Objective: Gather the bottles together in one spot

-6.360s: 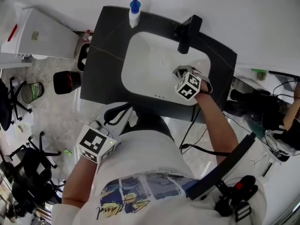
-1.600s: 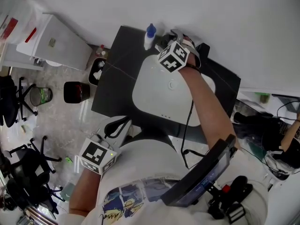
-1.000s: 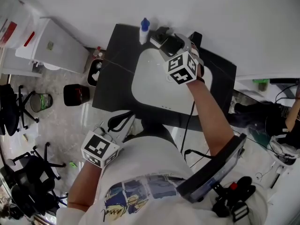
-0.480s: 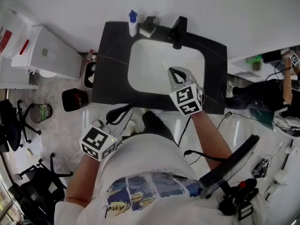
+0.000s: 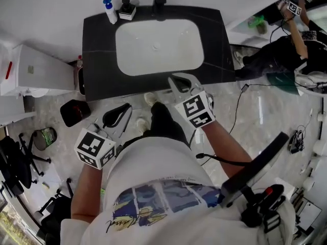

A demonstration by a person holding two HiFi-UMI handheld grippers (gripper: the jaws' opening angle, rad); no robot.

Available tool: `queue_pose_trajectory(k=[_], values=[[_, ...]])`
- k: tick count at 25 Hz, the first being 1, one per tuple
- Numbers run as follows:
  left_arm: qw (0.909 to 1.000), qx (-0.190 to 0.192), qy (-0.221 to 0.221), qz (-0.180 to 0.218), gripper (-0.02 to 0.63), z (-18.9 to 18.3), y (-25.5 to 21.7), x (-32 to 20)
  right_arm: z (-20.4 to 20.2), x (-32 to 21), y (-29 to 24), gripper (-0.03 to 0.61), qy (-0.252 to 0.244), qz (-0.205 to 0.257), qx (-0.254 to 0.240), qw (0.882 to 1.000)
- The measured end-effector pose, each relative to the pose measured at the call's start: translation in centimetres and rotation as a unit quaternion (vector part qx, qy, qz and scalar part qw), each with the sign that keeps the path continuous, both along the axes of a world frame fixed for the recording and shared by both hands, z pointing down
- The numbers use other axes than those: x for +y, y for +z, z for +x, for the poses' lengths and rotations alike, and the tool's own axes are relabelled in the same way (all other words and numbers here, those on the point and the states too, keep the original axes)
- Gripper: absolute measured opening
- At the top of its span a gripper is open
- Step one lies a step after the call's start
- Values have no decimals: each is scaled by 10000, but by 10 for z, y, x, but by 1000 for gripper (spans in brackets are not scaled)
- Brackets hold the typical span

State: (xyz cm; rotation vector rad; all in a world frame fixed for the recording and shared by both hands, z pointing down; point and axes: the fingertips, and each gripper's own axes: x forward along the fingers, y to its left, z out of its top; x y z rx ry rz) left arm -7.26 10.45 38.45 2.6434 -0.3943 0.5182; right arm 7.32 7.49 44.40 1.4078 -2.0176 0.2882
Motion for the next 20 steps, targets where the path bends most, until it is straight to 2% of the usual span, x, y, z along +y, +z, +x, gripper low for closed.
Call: queue_pose_trajectory(k=[10, 20], values=[[9988, -167, 456, 13, 25, 8, 7, 52, -16, 73, -29, 3, 83, 212, -330, 9992], [9985, -204, 497, 98, 25, 54, -3, 91, -5, 126, -34, 3, -222, 161, -498, 9984]])
